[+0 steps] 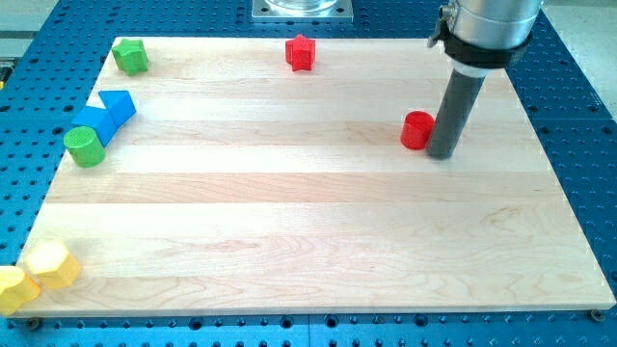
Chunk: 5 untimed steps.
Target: Move the red circle towards the top right side corner of the board
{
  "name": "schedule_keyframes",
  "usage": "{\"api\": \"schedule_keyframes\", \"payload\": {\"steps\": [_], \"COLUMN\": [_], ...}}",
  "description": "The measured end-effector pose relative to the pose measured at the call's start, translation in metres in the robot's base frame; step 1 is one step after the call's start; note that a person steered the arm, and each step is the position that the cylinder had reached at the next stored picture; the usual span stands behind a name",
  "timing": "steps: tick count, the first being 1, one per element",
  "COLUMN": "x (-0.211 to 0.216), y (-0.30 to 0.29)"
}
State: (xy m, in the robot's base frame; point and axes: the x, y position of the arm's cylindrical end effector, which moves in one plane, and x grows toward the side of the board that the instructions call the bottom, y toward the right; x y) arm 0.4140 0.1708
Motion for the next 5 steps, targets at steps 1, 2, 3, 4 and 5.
{"api": "schedule_keyframes", "payload": {"steps": [1,2,3,4,5], "x": [-0.035,-0.013,0.003,-0.027,-0.052], "y": [-0.016,-0.020,-0.038,-0.051,-0.051]}}
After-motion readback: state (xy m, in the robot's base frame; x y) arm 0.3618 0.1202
